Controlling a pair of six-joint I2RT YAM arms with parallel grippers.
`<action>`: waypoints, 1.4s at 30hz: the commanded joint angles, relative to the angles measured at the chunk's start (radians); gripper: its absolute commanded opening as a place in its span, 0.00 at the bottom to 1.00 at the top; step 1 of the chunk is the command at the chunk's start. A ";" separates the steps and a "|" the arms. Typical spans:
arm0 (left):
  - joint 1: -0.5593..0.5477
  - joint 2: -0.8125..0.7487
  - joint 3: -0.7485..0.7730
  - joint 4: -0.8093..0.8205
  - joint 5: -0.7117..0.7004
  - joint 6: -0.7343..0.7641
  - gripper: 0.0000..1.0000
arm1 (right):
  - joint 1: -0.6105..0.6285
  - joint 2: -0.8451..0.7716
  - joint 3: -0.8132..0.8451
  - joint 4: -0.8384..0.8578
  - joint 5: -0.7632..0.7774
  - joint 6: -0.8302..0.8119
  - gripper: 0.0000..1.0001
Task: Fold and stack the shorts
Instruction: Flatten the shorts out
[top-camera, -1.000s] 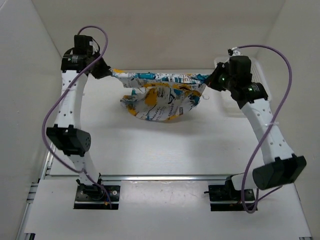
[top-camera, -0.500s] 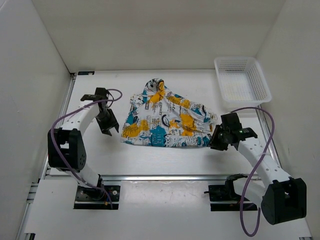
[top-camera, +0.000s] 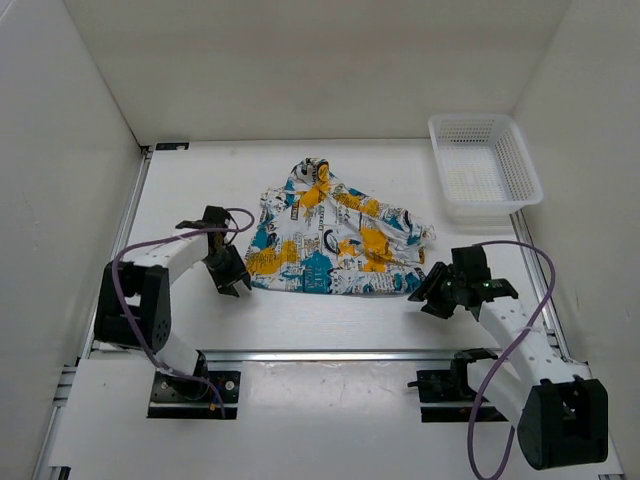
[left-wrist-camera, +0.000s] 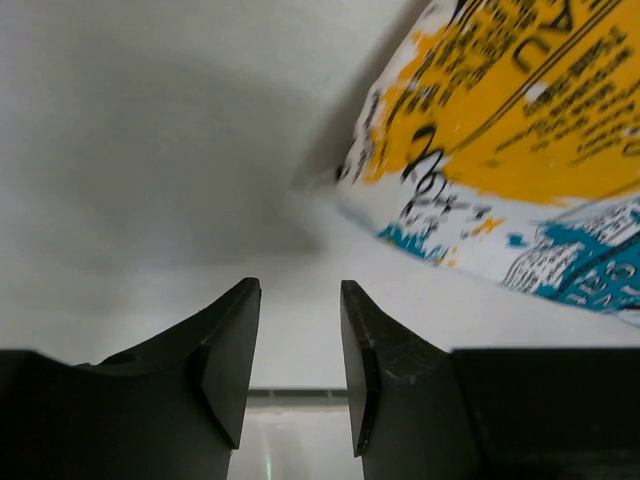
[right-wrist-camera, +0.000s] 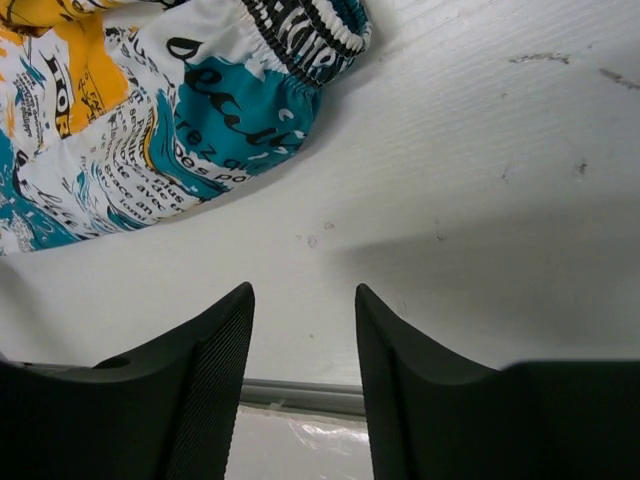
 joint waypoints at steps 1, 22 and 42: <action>-0.017 0.058 0.026 0.146 0.052 -0.037 0.50 | -0.020 0.013 -0.027 0.090 -0.050 0.040 0.53; -0.011 0.178 0.347 0.035 0.001 -0.027 0.10 | -0.121 0.535 0.285 0.325 -0.047 -0.019 0.00; 0.136 0.021 0.836 -0.268 0.018 0.053 0.10 | -0.121 0.262 0.712 -0.002 -0.007 -0.127 0.00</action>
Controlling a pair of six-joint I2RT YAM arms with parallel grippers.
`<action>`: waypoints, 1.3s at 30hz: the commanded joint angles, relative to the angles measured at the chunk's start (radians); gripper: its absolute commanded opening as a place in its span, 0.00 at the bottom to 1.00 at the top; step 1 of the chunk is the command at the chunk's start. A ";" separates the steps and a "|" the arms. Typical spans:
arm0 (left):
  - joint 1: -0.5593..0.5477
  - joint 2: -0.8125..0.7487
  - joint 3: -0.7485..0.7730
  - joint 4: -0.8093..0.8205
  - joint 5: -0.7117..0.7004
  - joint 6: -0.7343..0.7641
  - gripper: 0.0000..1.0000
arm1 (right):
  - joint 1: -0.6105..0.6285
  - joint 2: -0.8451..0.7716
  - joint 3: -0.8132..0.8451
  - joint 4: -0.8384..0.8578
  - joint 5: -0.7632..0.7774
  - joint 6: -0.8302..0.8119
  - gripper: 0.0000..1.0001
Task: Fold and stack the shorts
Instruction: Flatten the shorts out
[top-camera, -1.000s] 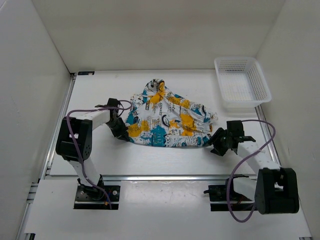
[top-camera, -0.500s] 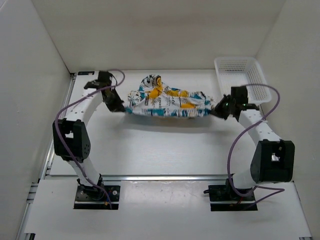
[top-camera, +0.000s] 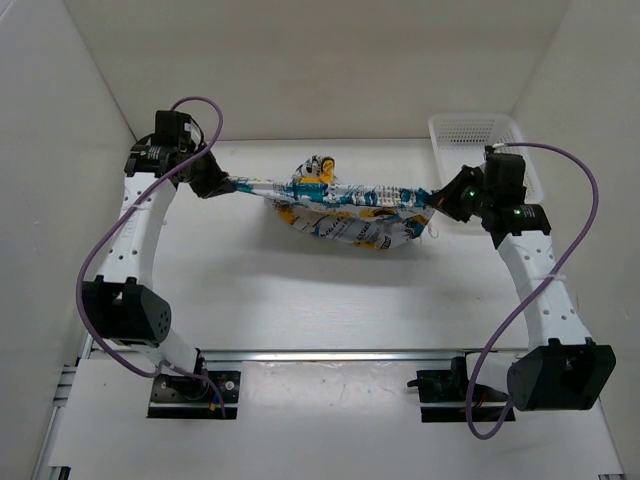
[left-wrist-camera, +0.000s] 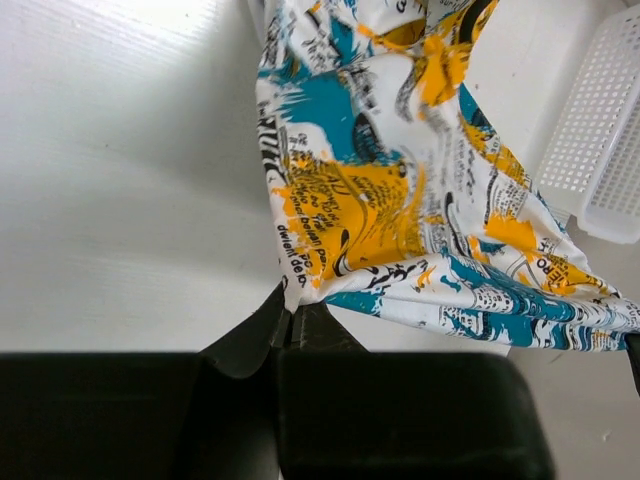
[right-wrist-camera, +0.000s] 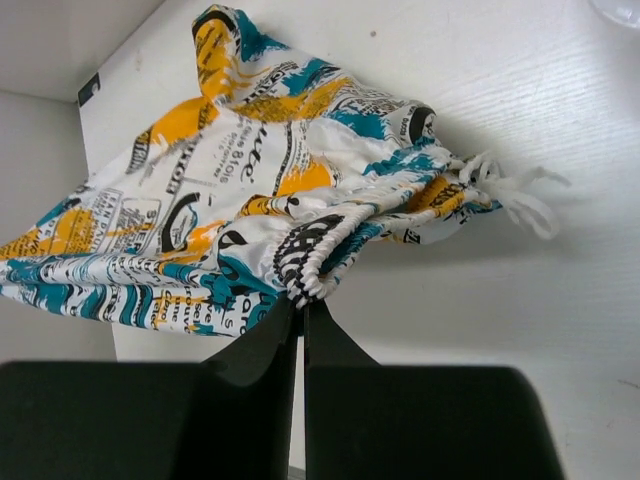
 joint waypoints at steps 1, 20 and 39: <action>0.046 -0.034 -0.001 -0.035 -0.065 0.039 0.10 | -0.022 -0.027 0.012 -0.042 0.061 -0.039 0.00; -0.015 -0.254 -0.591 0.111 -0.033 0.013 0.10 | -0.022 -0.334 -0.519 -0.151 0.027 -0.033 0.00; -0.169 -0.211 -0.875 0.140 -0.051 -0.081 0.51 | -0.022 -0.283 -0.588 -0.111 0.070 -0.004 0.00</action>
